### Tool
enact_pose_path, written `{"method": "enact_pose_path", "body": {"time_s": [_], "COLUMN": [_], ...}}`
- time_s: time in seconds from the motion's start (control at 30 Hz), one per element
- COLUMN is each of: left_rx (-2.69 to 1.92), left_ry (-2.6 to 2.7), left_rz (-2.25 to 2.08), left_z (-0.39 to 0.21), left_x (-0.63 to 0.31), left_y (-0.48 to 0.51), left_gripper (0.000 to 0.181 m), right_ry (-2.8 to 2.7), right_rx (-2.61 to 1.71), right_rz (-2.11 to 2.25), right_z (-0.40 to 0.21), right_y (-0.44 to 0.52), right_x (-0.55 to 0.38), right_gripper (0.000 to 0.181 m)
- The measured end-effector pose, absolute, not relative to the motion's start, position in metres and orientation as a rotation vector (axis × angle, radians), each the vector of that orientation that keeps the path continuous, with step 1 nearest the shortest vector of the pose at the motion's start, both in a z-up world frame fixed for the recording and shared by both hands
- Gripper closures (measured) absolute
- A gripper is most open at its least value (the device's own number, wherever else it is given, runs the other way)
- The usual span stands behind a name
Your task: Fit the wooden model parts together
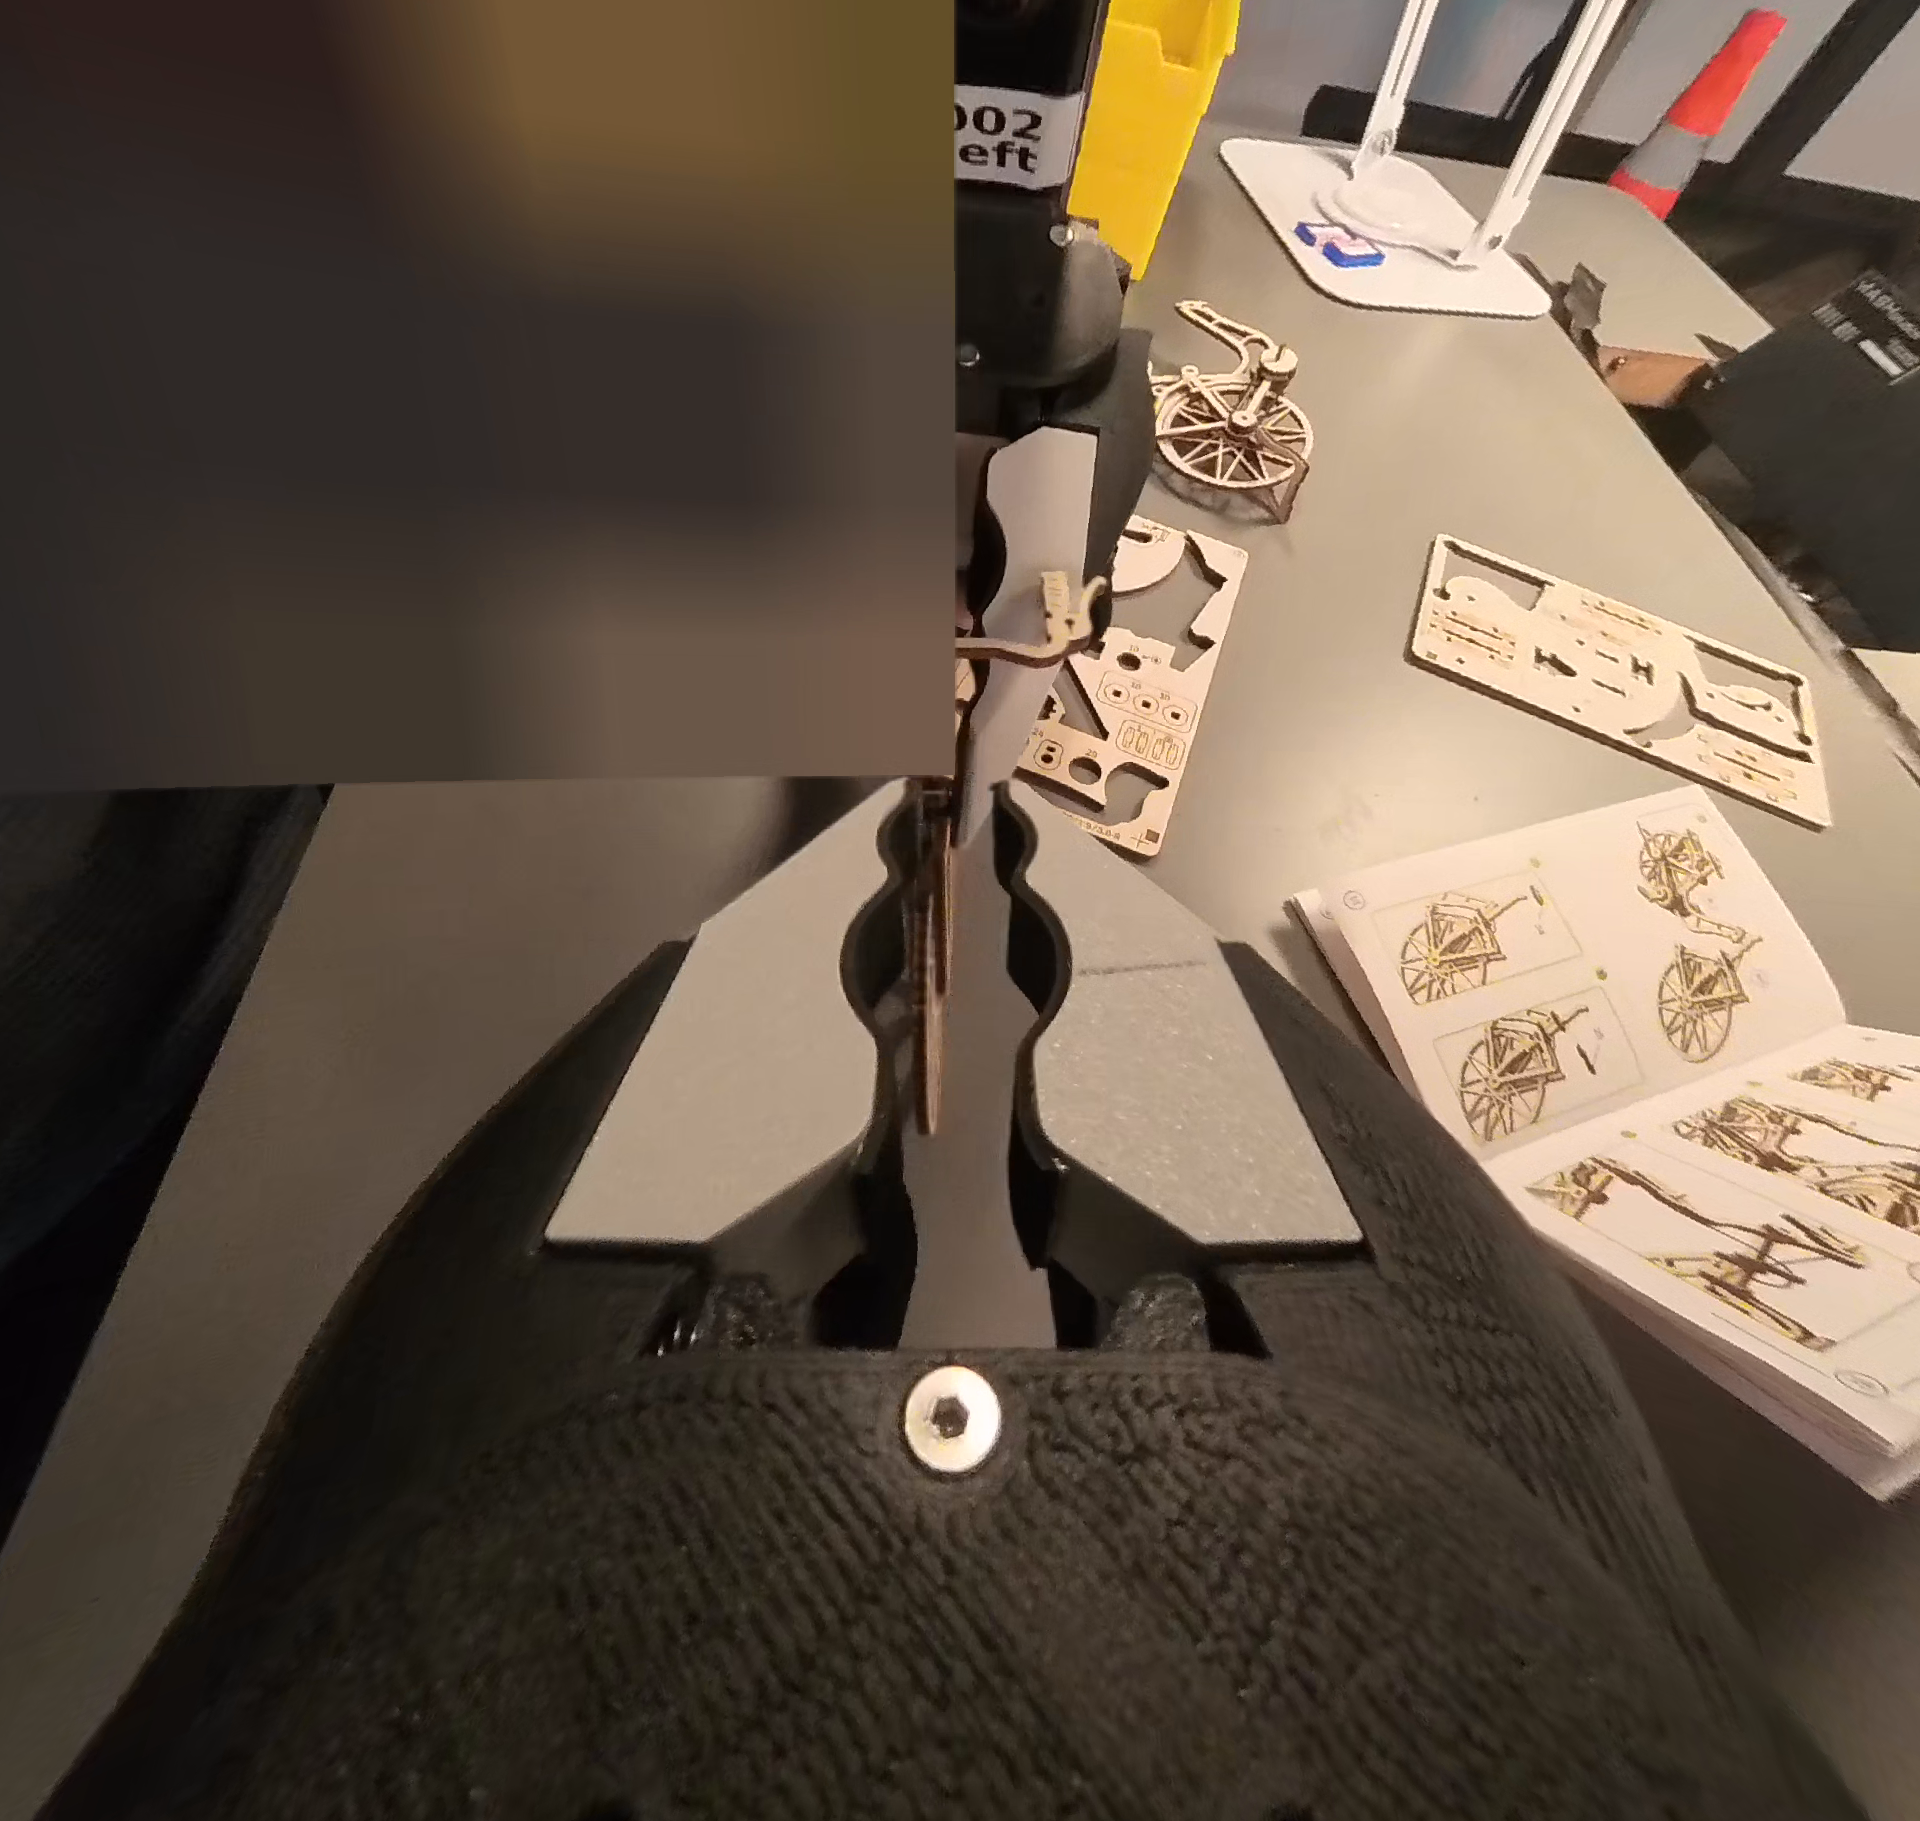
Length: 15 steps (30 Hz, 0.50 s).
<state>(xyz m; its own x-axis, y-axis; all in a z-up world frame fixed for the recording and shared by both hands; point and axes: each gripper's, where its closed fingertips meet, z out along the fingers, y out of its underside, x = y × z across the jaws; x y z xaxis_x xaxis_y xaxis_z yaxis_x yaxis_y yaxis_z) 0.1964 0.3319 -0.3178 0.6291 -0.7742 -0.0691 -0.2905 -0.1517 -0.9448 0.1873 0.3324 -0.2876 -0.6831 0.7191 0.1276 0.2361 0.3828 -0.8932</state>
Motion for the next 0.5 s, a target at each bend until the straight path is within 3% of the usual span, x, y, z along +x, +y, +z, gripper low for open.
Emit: {"method": "enact_pose_path", "body": {"time_s": [0.2,0.33,0.5], "left_rx": [-1.748,-1.807,-1.814], "left_ry": [0.865,0.815,0.815], "left_rz": [-0.560,-0.619,-0.641], "left_z": [-0.316,-0.314,-0.314], "left_x": [0.191,0.183,0.185], "left_y": [0.328,0.325,0.324], "left_gripper": [0.172,0.172,0.172], "right_ry": [-2.041,-2.053,-2.105], "right_rx": [-0.987,-1.087,-1.062], "right_rz": [1.142,1.337,1.276], "right_z": [-0.289,-0.296,-0.318], "right_y": [0.379,0.367,0.339], "right_x": [0.188,0.198,0.195], "right_gripper": [0.157,0.141,0.160]}}
